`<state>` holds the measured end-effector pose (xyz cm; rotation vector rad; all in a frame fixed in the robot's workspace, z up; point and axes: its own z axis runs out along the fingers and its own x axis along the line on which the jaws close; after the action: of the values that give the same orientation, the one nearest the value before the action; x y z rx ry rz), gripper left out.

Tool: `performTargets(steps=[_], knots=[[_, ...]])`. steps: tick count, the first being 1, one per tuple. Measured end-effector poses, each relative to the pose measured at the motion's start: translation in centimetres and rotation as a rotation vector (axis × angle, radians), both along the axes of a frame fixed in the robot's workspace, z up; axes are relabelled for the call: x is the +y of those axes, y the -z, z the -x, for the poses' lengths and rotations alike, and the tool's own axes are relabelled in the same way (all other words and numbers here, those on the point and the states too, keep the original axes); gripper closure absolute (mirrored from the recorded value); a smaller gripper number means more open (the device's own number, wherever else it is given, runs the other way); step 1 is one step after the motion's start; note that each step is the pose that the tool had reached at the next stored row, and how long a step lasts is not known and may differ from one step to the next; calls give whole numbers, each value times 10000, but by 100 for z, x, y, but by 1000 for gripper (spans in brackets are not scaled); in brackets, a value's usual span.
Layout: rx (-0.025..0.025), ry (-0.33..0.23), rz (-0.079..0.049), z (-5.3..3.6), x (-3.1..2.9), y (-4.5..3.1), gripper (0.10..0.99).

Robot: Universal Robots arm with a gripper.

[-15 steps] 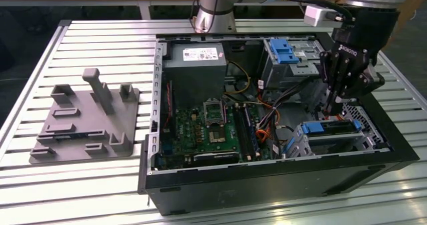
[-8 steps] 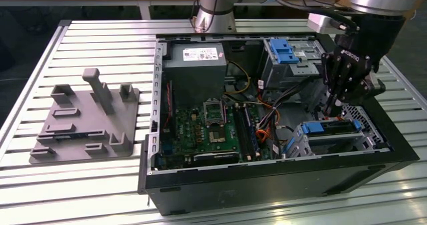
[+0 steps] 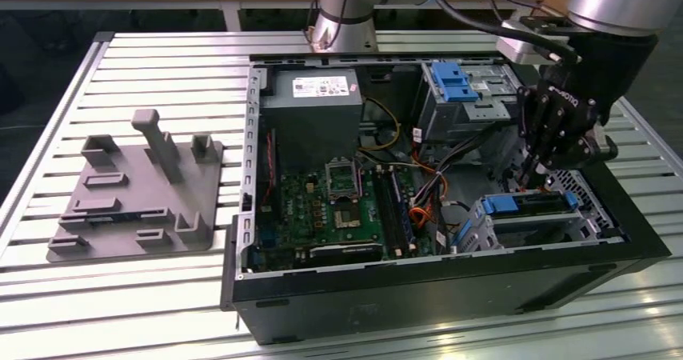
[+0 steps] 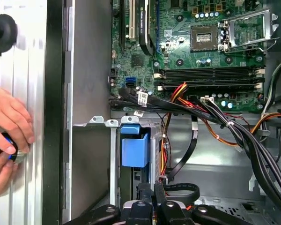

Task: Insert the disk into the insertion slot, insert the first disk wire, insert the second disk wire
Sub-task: 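Insert the second disk wire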

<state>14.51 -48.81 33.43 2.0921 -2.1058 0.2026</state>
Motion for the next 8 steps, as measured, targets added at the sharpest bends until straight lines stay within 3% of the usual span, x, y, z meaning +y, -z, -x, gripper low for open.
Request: performTargets(steps=[5,8], knots=[[0,-1,-291,0,-59,-60,941],[0,0,-592,0,-99,-64,941]])
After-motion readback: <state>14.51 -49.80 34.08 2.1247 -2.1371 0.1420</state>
